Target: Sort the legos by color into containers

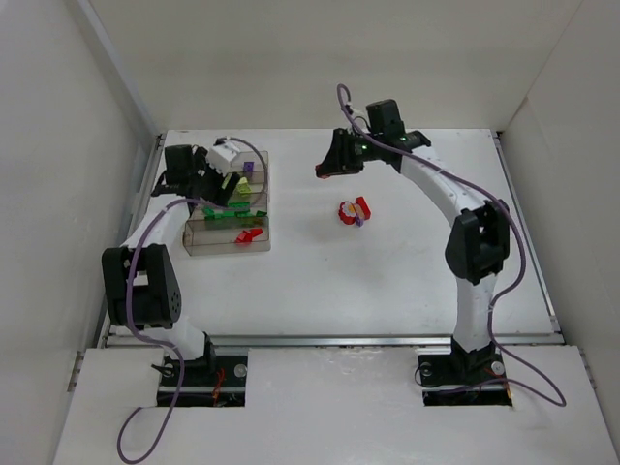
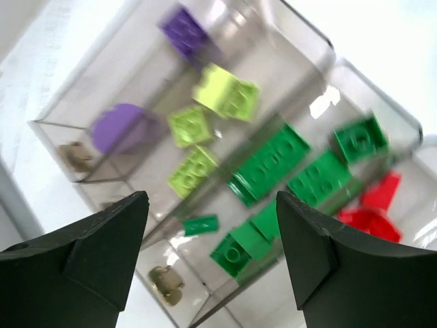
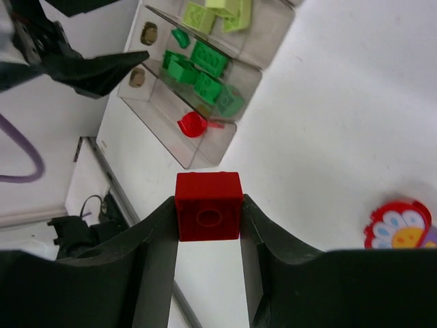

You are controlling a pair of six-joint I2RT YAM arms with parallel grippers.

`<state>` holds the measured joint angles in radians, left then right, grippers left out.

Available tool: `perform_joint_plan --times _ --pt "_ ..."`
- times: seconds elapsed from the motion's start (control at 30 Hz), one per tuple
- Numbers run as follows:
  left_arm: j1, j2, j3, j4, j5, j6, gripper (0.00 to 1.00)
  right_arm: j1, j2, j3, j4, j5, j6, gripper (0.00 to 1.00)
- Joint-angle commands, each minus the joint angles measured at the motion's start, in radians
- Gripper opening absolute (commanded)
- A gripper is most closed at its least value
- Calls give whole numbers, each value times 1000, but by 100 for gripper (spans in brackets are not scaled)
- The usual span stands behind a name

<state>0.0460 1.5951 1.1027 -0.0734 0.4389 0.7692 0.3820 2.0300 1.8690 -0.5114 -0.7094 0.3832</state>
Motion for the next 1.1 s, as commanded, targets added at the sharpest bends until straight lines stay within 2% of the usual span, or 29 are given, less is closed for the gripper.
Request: perform_joint_plan --times 0.0,0.13,0.2,0.27,0.33,0.57,0.67,0.7,0.77,0.9,0.93,0.97,1.07 --pt "12 -38 115 32 -66 -305 73 105 38 134 -53 86 -82 0" --pt "43 -73 140 60 -285 -583 73 236 154 374 -156 195 -194 0" --pt "52 -92 109 70 -442 -633 76 288 231 426 -182 237 -253 0" --pt "52 -129 71 92 -532 -674 78 354 303 484 -182 261 -279 0" --pt "52 -173 -21 115 -668 -685 80 406 349 495 -155 296 -288 0" --pt "112 -270 -153 136 -674 -745 82 474 403 443 -7 367 -245 0" --pt "112 -293 -187 147 -628 -735 82 474 449 493 -18 387 -234 16" --pt "101 -293 -201 147 -614 -735 82 474 449 493 -18 404 -225 30" --pt "92 -313 -211 158 -568 -735 83 474 458 493 -18 404 -225 37" --pt "92 -334 -211 158 -522 -754 83 474 458 483 -18 395 -225 60" --pt "92 -343 -211 158 -508 -754 83 474 458 483 -18 395 -225 72" --pt "92 -354 -211 158 -508 -754 83 474 447 492 -27 395 -225 77" --pt "92 -366 -221 158 -470 -745 83 474 435 492 -36 424 -225 100"
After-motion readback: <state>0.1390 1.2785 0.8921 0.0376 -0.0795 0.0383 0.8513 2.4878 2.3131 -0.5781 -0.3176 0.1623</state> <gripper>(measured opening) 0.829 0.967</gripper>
